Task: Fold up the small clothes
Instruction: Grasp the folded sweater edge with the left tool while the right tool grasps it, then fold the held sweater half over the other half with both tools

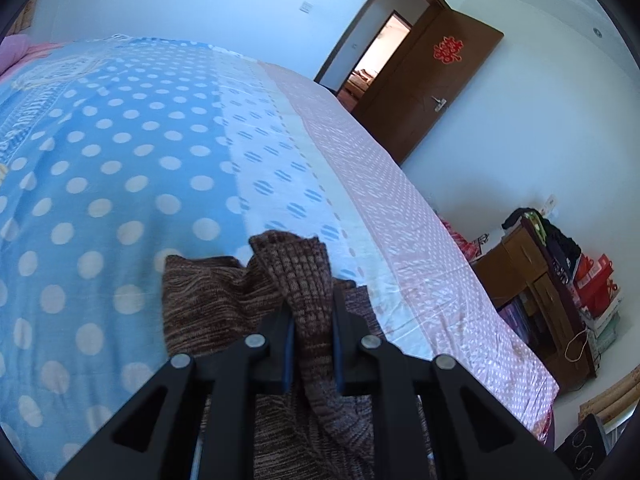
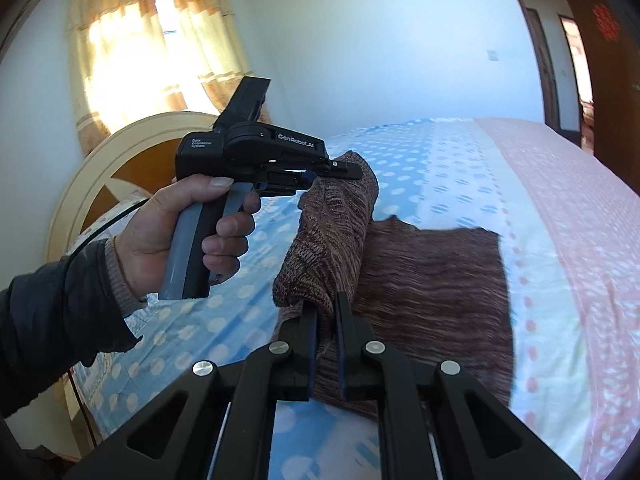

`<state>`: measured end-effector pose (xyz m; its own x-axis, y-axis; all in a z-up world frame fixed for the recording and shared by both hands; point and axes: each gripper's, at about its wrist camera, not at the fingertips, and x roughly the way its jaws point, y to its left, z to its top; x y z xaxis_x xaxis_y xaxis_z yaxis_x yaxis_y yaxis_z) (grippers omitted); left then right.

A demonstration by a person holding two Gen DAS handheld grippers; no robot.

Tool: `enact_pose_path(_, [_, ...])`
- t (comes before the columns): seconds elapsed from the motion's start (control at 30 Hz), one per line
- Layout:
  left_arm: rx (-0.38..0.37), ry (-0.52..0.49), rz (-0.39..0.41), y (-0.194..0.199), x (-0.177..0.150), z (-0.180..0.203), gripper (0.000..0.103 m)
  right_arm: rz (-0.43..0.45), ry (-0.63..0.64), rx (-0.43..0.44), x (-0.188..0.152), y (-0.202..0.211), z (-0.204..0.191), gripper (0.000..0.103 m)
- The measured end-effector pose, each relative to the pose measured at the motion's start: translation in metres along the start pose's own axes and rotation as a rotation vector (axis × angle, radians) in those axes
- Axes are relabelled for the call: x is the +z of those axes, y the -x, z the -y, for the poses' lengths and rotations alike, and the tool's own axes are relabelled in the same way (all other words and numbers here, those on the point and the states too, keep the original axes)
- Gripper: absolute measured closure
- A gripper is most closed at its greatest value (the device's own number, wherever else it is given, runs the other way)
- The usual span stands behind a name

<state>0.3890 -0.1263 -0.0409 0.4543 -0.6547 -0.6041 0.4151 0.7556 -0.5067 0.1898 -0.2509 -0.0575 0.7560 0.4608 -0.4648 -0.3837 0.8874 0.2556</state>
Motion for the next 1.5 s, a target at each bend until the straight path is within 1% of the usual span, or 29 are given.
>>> enact_pose_path(0.17, [0.011, -0.053, -0.025, -0.021, -0.006, 0.024, 0.088, -0.027, -0.075, -0.014, -0.009, 0.009, 0.026, 0.096])
enact_pose_path(0.33, [0.019, -0.078, -0.063, -0.044, -0.011, 0.037, 0.088, -0.051, -0.163, -0.019, -0.021, 0.01, 0.052, 0.096])
enact_pose_path(0.47, [0.04, -0.107, -0.083, -0.061, -0.017, 0.047, 0.088, -0.069, -0.244, -0.025, -0.032, 0.01, 0.073, 0.096])
enact_pose_path(0.57, [0.053, -0.131, -0.095, -0.074, -0.023, 0.054, 0.088, -0.078, -0.285, -0.044, -0.04, 0.008, 0.086, 0.096])
enact_pose_path(0.63, [0.066, -0.172, -0.097, -0.081, -0.027, 0.062, 0.088, -0.084, -0.317, -0.054, -0.046, 0.008, 0.094, 0.096])
enact_pose_path(0.73, [0.104, -0.261, -0.11, -0.091, -0.035, 0.078, 0.086, -0.093, -0.337, -0.081, -0.052, 0.008, 0.102, 0.096])
enact_pose_path(0.77, [0.128, -0.29, -0.112, -0.092, -0.038, 0.083, 0.083, -0.103, -0.342, -0.091, -0.054, 0.007, 0.105, 0.096])
enact_pose_path(0.8, [0.156, -0.323, -0.101, -0.09, -0.041, 0.091, 0.077, -0.107, -0.35, -0.095, -0.055, 0.007, 0.107, 0.096])
enact_pose_path(0.83, [0.162, -0.343, -0.091, -0.088, -0.044, 0.094, 0.071, -0.108, -0.354, -0.103, -0.056, 0.006, 0.11, 0.096])
enact_pose_path(0.9, [0.184, -0.393, -0.057, -0.076, -0.05, 0.102, 0.038, -0.118, -0.343, -0.129, -0.058, 0.006, 0.113, 0.096])
enact_pose_path(0.97, [0.199, -0.436, 0.009, -0.056, -0.06, 0.104, 0.026, -0.111, -0.361, -0.117, -0.059, 0.01, 0.117, 0.096])
enact_pose_path(1.0, [0.202, -0.465, 0.033, -0.043, -0.069, 0.102, 0.026, -0.107, -0.358, -0.116, -0.059, 0.012, 0.118, 0.096])
enact_pose_path(1.07, [0.239, -0.499, 0.05, -0.031, -0.08, 0.096, 0.026, -0.091, -0.344, -0.133, -0.056, 0.019, 0.118, 0.095])
enact_pose_path(1.1, [0.268, -0.516, 0.065, -0.019, -0.091, 0.087, 0.026, -0.078, -0.337, -0.153, -0.055, 0.022, 0.119, 0.086])
enact_pose_path(1.13, [0.281, -0.523, 0.075, -0.012, -0.098, 0.082, 0.026, -0.057, -0.323, -0.187, -0.052, 0.026, 0.117, 0.079])
enact_pose_path(1.17, [0.288, -0.524, 0.083, -0.005, -0.106, 0.074, 0.022, -0.023, -0.3, -0.22, -0.046, 0.032, 0.115, 0.07])
enact_pose_path(1.2, [0.301, -0.52, 0.092, 0.0, -0.113, 0.067, 0.015, -0.004, -0.288, -0.221, -0.042, 0.034, 0.113, 0.07])
enact_pose_path(1.23, [0.325, -0.512, 0.101, 0.003, -0.12, 0.057, 0.011, 0.008, -0.276, -0.202, -0.034, 0.034, 0.111, 0.07])
enact_pose_path(1.27, [0.34, -0.503, 0.1, 0.003, -0.125, 0.051, 0.007, 0.002, -0.26, -0.184, -0.026, 0.03, 0.109, 0.07])
enact_pose_path(1.3, [0.346, -0.486, 0.083, 0.0, -0.13, 0.041, 0.007, -0.005, -0.247, -0.178, -0.018, 0.025, 0.108, 0.067])
enact_pose_path(1.33, [0.341, -0.471, 0.061, -0.004, -0.134, 0.037, 0.007, -0.014, -0.237, -0.168, -0.008, 0.016, 0.108, 0.064])
enact_pose_path(1.37, [0.332, -0.453, 0.046, -0.007, -0.136, 0.033, 0.007, -0.022, -0.245, -0.147, 0.002, 0.007, 0.11, 0.056])
enact_pose_path(1.4, [0.32, -0.436, 0.033, -0.009, -0.137, 0.029, 0.007, -0.031, -0.251, -0.131, 0.011, -0.003, 0.113, 0.054])
enact_pose_path(1.47, [0.303, -0.426, 0.041, -0.007, -0.135, 0.028, 0.006, -0.074, -0.264, -0.112, 0.028, -0.03, 0.12, 0.054])
enact_pose_path(1.5, [0.295, -0.42, 0.044, -0.006, -0.134, 0.026, 0.004, -0.094, -0.275, -0.107, 0.033, -0.042, 0.124, 0.054])
